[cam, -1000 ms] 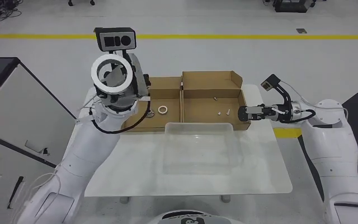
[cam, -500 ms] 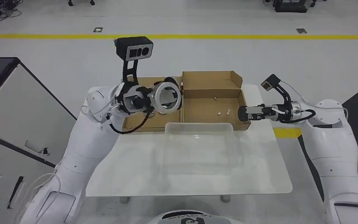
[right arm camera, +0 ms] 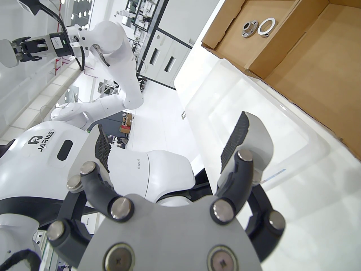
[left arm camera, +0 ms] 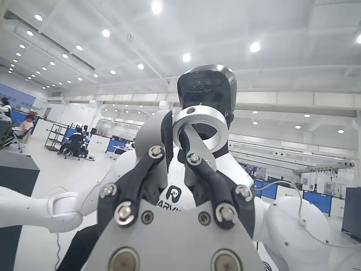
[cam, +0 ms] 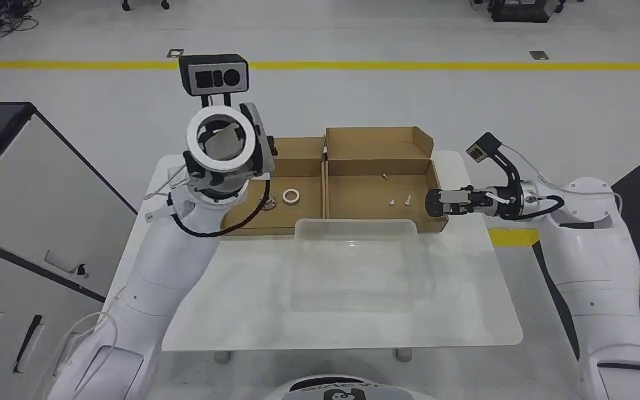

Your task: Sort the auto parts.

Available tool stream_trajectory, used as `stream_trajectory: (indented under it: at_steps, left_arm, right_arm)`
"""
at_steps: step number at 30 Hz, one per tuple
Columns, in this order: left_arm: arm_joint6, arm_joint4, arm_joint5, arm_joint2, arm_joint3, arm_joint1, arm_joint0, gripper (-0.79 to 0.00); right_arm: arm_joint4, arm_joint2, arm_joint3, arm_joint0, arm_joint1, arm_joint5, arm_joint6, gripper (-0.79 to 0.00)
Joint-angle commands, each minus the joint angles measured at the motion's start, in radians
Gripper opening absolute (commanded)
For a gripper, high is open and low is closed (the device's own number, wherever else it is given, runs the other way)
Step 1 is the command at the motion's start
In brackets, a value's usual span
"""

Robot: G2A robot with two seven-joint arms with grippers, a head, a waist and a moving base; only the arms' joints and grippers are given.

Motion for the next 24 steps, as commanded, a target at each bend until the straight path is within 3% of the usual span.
stream_trajectory:
  at_steps: [1,12,24]
  left_arm:
    - [-0.002,0.002,0.002,-0.002,0.0,-0.001,-0.001,-0.785]
    - [0.013,0.028,0.019,-0.007,-0.005,0.0,0.004,-0.785]
    - [0.026,0.612,0.231,-0.157,0.022,0.045,0.04,-0.785]
  right_arm:
    - [0.001,0.0,0.0,0.0,0.0,0.0,0.0,0.0]
    - [0.001,0.0,0.0,0.0,0.0,0.0,0.0,0.0]
    - [0.001,0.0,0.0,0.0,0.0,0.0,0.0,0.0]
